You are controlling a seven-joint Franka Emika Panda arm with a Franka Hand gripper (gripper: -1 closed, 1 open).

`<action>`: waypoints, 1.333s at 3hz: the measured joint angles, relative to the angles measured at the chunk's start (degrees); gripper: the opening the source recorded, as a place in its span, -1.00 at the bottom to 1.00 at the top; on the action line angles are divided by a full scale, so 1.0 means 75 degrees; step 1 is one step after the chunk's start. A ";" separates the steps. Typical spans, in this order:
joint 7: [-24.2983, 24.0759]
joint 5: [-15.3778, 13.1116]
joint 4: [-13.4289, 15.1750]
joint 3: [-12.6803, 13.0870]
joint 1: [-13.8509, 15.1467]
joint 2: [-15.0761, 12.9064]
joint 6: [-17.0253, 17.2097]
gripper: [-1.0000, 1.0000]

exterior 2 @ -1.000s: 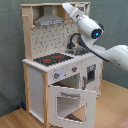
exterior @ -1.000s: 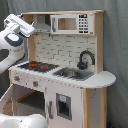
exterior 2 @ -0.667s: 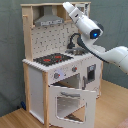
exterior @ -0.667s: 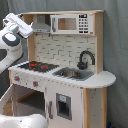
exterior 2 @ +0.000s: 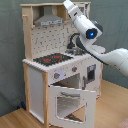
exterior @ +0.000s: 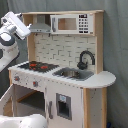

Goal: Play with the kitchen

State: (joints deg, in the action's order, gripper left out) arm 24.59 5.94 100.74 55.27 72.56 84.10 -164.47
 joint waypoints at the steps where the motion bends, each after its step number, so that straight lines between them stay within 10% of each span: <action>1: -0.0550 -0.0016 -0.0257 0.0001 0.0076 0.0016 0.0553 1.00; 4: -0.2432 -0.0017 -0.1138 0.0051 0.0851 0.0019 0.1956 1.00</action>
State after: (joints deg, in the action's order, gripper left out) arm 6.35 5.81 92.20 55.65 78.94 84.24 -149.80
